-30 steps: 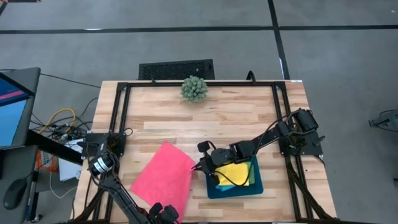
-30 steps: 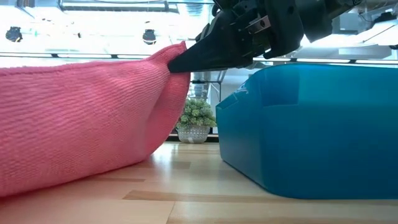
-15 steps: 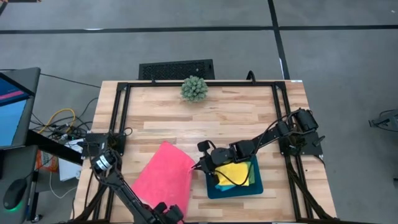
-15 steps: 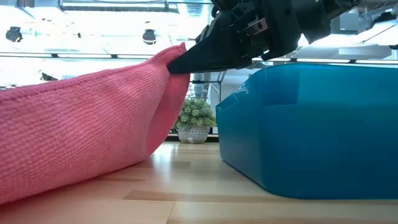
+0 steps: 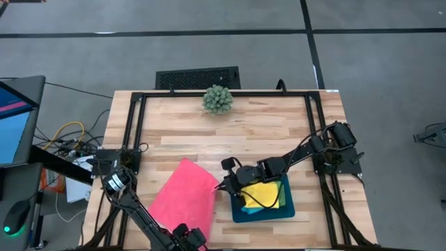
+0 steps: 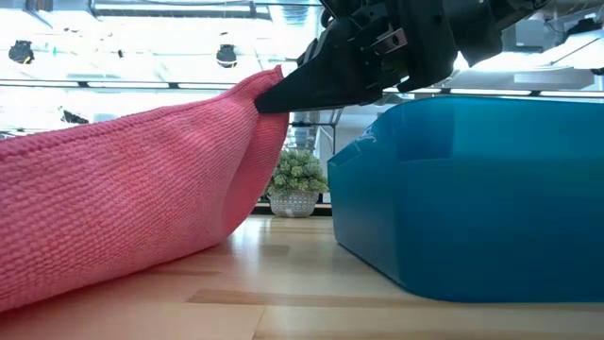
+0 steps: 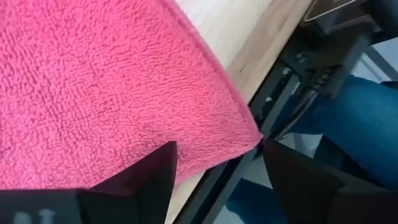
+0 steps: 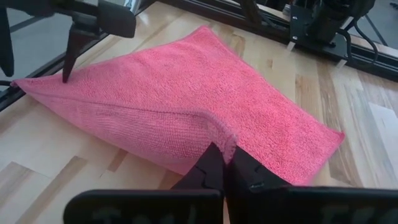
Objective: Fold microfiber towels
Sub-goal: Fold the pink microfiber towel
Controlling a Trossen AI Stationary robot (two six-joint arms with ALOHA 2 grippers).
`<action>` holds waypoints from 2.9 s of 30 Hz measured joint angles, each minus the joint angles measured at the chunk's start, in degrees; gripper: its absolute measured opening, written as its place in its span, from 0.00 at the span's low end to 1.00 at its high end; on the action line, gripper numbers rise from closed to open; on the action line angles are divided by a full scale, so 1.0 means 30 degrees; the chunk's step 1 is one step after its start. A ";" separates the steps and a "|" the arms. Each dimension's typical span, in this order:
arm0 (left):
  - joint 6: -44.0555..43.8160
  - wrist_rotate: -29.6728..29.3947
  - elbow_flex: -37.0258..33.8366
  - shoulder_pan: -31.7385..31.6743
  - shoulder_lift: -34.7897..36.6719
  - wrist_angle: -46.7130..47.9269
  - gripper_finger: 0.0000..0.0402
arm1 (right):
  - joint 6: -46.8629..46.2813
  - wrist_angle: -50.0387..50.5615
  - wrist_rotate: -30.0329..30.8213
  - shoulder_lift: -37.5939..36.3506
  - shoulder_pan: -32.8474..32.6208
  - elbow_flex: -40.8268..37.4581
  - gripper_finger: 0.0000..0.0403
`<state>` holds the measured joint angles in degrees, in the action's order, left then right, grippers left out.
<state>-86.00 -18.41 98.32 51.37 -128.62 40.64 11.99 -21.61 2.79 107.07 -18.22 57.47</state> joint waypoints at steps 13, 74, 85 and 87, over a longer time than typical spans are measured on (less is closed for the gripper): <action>0.1993 -0.0491 0.0101 -0.0134 -0.0504 0.0543 0.55 | -0.0137 0.0051 0.0000 0.0000 0.0234 0.0000 0.05; 0.3461 -1.0079 -0.4529 -0.3703 0.7877 1.6445 0.00 | -0.0293 0.6646 0.0913 -0.6207 0.4858 -0.0002 0.05; 0.4558 -1.3358 -1.0498 -0.8990 1.5238 1.5569 0.00 | 0.0617 0.8299 0.0874 -0.8008 0.9765 -0.0007 0.05; 0.6176 -1.3921 -1.1075 -1.0241 1.6362 1.5058 0.00 | 0.0522 0.7697 0.0442 -0.8014 1.0652 -0.0007 0.05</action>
<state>-67.47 -60.17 65.10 20.65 -79.53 85.81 13.55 1.48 4.11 83.02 13.74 57.45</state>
